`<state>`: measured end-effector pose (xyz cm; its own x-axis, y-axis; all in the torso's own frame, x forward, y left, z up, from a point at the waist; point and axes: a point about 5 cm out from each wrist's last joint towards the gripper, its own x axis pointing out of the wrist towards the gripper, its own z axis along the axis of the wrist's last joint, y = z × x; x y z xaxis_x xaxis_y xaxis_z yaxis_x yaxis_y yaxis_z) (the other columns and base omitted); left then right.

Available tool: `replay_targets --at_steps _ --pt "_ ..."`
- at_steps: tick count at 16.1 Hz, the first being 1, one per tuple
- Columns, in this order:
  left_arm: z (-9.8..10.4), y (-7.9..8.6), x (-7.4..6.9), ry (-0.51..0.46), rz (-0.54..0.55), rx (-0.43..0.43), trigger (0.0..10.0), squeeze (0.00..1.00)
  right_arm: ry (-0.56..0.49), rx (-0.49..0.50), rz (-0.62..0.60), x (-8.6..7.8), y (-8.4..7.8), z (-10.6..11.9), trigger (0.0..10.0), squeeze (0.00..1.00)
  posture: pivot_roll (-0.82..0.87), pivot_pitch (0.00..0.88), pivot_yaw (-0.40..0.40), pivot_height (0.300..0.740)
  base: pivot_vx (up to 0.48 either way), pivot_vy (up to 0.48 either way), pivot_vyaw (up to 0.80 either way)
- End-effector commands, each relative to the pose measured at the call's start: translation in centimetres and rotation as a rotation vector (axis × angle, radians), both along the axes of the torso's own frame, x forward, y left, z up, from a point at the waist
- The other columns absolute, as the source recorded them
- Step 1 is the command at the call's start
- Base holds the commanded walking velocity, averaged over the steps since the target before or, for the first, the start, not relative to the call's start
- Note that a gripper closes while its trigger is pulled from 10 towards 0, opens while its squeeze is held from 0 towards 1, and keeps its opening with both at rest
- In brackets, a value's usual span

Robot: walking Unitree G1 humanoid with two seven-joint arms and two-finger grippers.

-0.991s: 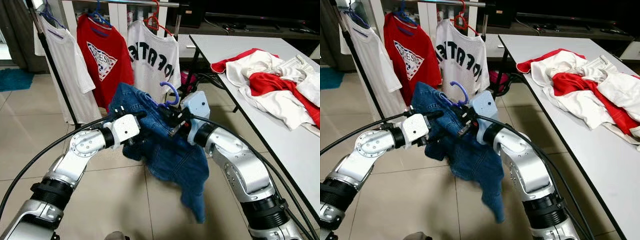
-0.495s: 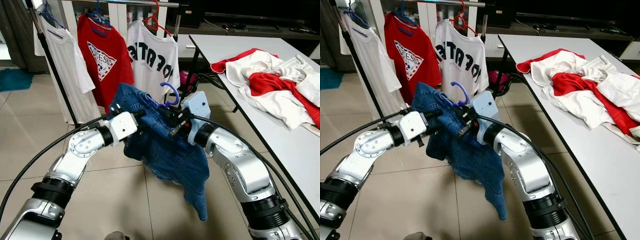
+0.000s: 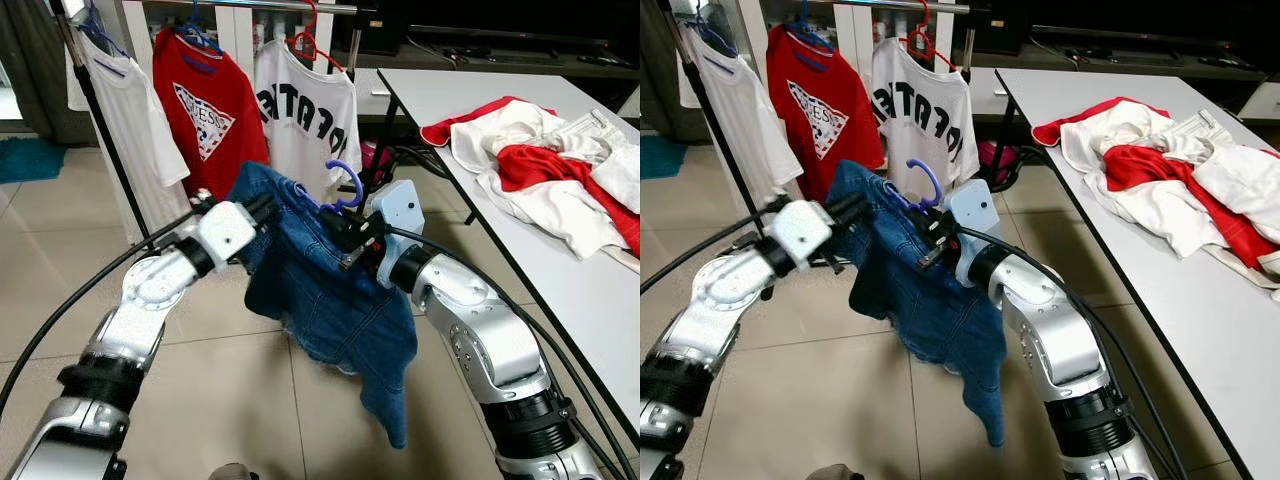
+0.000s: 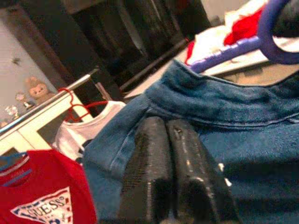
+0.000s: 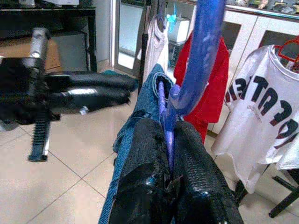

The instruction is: Hang hanger

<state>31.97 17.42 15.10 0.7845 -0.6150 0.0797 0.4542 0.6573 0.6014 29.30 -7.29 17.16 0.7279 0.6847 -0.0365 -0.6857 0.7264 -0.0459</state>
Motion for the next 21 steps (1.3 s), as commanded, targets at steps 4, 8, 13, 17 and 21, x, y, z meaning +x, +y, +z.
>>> replay_targets --at_steps 4,8,13,17,21 --pt "-0.9 -0.9 -1.5 0.099 -0.068 -0.221 0.0 0.00 -0.017 0.032 -0.033 0.2 -0.6 0.8 10.0 0.00 0.00 0.000 -0.097 0.740 0.000 0.000 0.00" --pt "-0.3 -1.2 -3.6 0.210 -0.222 -0.471 10.0 1.00 -0.026 0.026 -0.044 0.5 -0.7 1.1 10.0 0.00 -0.01 0.000 -0.099 0.740 0.000 0.000 0.00" --pt "-0.2 -0.1 -4.4 0.253 -0.322 -0.377 10.0 1.00 -0.041 0.007 -0.048 0.8 -1.1 1.5 10.0 0.00 -0.01 0.000 -0.108 0.740 0.000 0.000 0.00" --pt "-0.2 -0.8 -4.8 0.305 -0.423 -0.355 10.0 1.00 -0.054 -0.008 -0.033 1.0 -1.2 1.7 10.0 0.00 0.01 0.000 -0.121 0.740 0.000 0.000 0.00" --pt "-0.1 -0.6 -3.6 0.217 -0.381 -0.181 10.0 1.00 -0.061 -0.025 -0.017 0.9 -1.1 1.7 10.0 0.00 0.00 0.000 -0.116 0.740 0.000 0.000 0.00"
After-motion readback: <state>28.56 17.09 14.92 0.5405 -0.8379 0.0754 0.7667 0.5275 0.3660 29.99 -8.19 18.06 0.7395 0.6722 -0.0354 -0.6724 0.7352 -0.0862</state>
